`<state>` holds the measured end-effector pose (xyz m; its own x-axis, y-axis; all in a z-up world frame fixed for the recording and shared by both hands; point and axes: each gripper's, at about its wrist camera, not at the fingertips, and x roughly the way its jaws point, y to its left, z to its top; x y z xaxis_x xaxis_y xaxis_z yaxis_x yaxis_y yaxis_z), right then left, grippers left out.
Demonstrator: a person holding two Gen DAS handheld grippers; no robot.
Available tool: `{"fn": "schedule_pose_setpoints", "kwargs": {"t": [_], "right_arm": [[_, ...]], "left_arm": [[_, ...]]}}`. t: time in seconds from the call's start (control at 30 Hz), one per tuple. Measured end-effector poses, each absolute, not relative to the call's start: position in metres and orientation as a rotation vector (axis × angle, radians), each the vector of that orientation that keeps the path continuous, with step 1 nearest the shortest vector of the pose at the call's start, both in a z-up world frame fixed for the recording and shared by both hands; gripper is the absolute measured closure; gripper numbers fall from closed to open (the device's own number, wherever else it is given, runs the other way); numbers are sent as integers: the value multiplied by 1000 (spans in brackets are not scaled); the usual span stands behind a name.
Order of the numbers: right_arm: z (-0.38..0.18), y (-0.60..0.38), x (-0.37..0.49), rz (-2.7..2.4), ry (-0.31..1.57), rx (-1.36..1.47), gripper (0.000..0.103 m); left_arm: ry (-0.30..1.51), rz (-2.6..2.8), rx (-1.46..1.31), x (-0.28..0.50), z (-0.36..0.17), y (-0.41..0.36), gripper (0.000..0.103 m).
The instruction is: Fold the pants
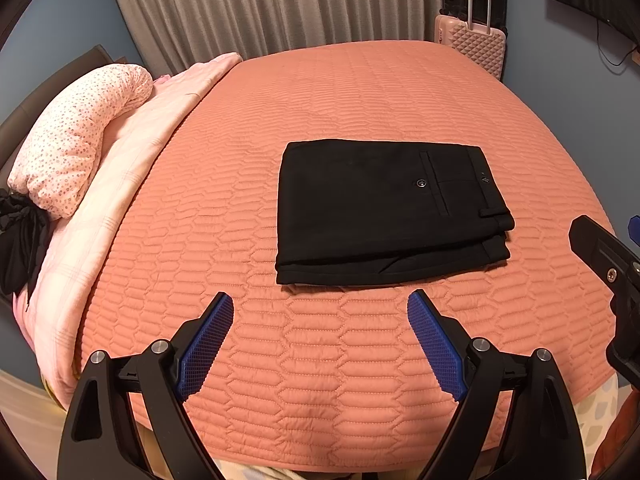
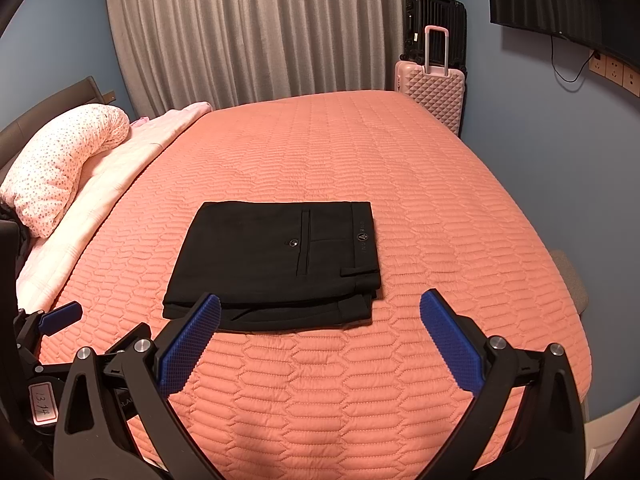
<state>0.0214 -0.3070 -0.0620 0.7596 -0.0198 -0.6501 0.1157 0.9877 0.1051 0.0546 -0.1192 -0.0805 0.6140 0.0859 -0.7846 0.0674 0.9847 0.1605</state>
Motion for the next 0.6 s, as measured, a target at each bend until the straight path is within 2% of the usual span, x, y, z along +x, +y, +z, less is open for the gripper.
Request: {"fn": "schedule_pose_setpoints", "kwargs": {"t": [0.6], "right_arm": [[-62,-307,21,-77,706,142,5]], "left_arm": [[861,-16,196,49,-77,-121,17]]}}
